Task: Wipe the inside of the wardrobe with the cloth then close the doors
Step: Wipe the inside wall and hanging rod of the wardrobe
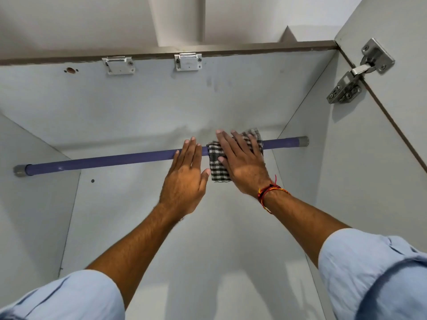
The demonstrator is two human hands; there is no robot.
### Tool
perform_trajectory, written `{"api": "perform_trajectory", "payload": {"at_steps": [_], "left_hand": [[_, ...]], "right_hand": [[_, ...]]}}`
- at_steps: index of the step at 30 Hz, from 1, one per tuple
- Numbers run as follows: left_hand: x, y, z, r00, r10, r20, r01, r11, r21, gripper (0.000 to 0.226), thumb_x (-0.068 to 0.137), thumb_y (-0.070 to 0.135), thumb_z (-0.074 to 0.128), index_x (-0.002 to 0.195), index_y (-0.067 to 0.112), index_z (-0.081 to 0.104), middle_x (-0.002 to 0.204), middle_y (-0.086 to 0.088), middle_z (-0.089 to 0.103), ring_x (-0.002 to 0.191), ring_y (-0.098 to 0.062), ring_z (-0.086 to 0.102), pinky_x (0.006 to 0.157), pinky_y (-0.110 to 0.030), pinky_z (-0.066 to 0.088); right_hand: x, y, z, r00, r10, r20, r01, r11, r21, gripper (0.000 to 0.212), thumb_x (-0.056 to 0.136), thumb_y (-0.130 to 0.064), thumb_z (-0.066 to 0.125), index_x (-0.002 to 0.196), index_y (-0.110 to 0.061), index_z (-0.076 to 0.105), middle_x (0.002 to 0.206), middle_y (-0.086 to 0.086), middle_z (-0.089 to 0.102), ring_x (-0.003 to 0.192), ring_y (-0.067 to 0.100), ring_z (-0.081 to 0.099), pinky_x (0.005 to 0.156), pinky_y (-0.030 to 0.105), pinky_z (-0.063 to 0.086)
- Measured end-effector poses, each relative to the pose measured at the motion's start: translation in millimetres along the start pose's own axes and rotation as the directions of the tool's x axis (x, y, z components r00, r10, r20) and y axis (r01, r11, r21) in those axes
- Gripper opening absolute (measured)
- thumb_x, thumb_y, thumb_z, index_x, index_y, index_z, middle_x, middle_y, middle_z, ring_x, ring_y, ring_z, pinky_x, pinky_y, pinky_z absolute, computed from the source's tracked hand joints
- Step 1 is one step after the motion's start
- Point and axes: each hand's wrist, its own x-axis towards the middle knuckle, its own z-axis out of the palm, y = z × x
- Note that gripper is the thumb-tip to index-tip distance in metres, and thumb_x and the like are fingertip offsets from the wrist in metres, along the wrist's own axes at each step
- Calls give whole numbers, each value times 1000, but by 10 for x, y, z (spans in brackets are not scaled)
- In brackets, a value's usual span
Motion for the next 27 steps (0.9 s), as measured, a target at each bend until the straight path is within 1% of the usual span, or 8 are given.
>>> {"api": "perform_trajectory", "payload": {"at_steps": [4, 8, 10, 14, 19, 21, 25, 27], "left_hand": [[-41, 285, -17, 955, -212, -207, 154, 952, -265, 41, 103, 27, 47, 139, 8, 51, 139, -12, 60, 130, -28, 55, 110, -41, 50], [147, 571, -56, 808, -577, 123, 422, 421, -803, 25, 101, 29, 59, 113, 12, 47, 105, -6, 68, 86, -13, 69, 61, -14, 57], [236, 672, -63, 765, -622, 166, 427, 297, -854, 26, 98, 25, 65, 109, 14, 45, 97, 0, 67, 78, -6, 66, 60, -14, 55], [245, 837, -113, 784, -599, 164, 402, 288, -869, 30, 95, 5, 65, 107, 21, 43, 95, 7, 65, 89, -13, 69, 73, -23, 60], [90, 933, -239, 865, -452, 219, 390, 332, -859, 37, 98, -1, 55, 109, 33, 46, 118, -10, 68, 106, -29, 71, 85, -50, 64], [-14, 965, -308, 887, -382, 261, 396, 337, -854, 38, 100, 1, 53, 105, 38, 48, 117, -10, 68, 103, -30, 72, 74, -45, 66], [-352, 1026, -443, 887, -236, 396, 451, 267, -851, 40, 100, 1, 52, 94, 41, 55, 115, -15, 70, 98, -36, 72, 67, -42, 61], [-586, 1079, -480, 865, -181, 467, 498, 211, -841, 40, 97, -1, 54, 90, 39, 54, 114, -20, 71, 95, -38, 72, 71, -46, 57]], "right_hand": [[-53, 12, 21, 1000, 5, -26, -4, 1000, 27, 66, 111, -42, 25, 166, -12, 5, 177, 5, 4, 164, 23, 4, 133, 54, 8], [-147, 56, 30, 1000, -17, 3, 16, 990, 137, 67, 112, -38, 28, 166, -10, 1, 177, 8, -1, 164, 24, -3, 134, 52, 4], [-248, 107, 29, 999, -30, 12, 27, 973, 230, 66, 112, -31, 30, 165, -11, -3, 176, 6, -6, 164, 21, -7, 135, 48, 0], [-484, 232, -9, 999, 31, 20, -37, 920, 389, 66, 113, -26, 33, 165, -16, -7, 175, -3, -15, 163, 11, -14, 135, 40, -1], [-892, 198, -128, 937, 348, 22, -312, 810, 497, 65, 111, -25, 42, 166, -23, 9, 176, 0, -11, 164, 17, -7, 134, 49, 12], [-1123, 88, -204, 859, 503, 100, -453, 652, 608, 66, 108, -28, 51, 164, -35, 17, 175, 6, 3, 162, 29, 16, 129, 53, 29], [-1649, -222, -533, 656, 544, 523, -552, -127, 824, 73, 107, -30, 53, 157, -60, 8, 170, 1, 30, 147, 26, 48, 119, 56, 45], [-1918, -353, -750, 604, 529, 596, -482, -353, 802, 73, 109, -19, 50, 157, -58, 12, 170, -4, 32, 145, 24, 52, 117, 56, 48]]}}
